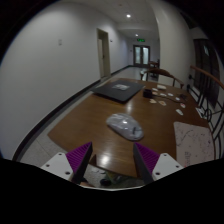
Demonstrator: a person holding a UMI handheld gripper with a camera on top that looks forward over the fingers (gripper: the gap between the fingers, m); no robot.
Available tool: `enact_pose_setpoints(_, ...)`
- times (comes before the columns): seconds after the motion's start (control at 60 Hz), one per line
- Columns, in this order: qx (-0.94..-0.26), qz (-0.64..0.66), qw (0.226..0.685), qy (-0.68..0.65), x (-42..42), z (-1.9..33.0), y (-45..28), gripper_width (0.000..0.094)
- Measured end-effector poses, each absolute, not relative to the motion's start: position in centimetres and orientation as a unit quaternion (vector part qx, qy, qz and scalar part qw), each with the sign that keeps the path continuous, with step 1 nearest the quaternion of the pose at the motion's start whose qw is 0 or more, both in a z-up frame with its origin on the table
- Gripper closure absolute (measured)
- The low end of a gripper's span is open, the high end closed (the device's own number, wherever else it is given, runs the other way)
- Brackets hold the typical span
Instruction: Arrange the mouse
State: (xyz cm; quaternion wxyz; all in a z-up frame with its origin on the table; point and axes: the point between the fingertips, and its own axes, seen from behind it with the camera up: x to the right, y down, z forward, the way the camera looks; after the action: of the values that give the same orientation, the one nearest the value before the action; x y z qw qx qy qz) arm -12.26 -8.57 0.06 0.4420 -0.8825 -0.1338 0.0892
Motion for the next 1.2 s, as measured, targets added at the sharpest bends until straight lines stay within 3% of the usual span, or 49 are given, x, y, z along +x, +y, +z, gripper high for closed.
enact_pose_setpoints(0.35,-0.894,0.069,0.416,-0.154,-9.4,-1.9,0.2,0.0082)
enact_pose_setpoints(0.5,-0.899,0.063,0.409,-0.144,-8.8,-1.9,4.5,0.0127)
enact_pose_setpoints(0.617,-0.905,0.061,0.399,-0.135,-8.3,-2.0,7.2,0.0234)
enact_pose_setpoints(0.65,-0.907,0.058,0.396,-0.13,-8.1,-2.0,7.7,0.0291)
enact_pose_setpoints(0.667,-0.908,0.055,0.395,-0.127,-7.9,-2.1,7.9,0.0365)
enact_pose_setpoints(0.833,-0.913,0.074,0.386,-0.107,-7.6,-1.6,7.8,0.0563)
enact_pose_setpoints(0.883,-0.904,0.076,0.408,-0.103,-6.9,0.2,7.6,0.0585)
enact_pose_setpoints(1.0,-0.865,0.089,0.487,-0.086,-2.7,9.9,5.9,0.0587)
enact_pose_setpoints(1.067,-0.85,0.07,0.517,-0.073,1.8,13.6,4.7,0.0588)
enact_pose_setpoints(1.133,-0.847,0.031,0.528,-0.05,7.9,14.8,3.2,0.0591)
enact_pose_setpoints(1.2,-0.859,-0.007,0.511,-0.03,13.2,12.9,1.8,0.0589)
